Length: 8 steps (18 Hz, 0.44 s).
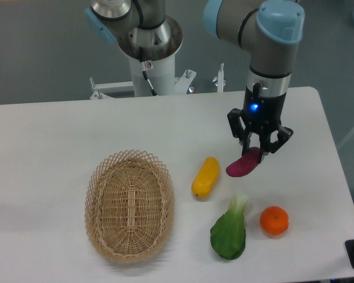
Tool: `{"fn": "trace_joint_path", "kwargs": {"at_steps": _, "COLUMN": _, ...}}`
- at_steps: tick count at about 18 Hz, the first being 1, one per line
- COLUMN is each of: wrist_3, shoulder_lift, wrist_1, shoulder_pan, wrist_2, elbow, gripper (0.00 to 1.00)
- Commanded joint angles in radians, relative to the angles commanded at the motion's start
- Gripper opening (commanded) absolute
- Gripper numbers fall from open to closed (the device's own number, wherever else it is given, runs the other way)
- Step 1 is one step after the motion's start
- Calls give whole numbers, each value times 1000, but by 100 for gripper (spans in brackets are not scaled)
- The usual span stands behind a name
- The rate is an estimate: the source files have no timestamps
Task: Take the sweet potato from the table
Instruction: 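Lift the grasped sweet potato up off the table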
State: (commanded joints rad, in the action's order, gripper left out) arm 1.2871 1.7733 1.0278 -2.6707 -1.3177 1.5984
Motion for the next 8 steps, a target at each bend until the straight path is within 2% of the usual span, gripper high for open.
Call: {"fn": "trace_joint_path", "kwargs": {"at_steps": 8, "wrist_3": -8, "shoulder_lift": 2, "wrist_1": 2, "shoulder_pan": -2, "wrist_2": 3, "elbow": -6, "gripper": 37}}
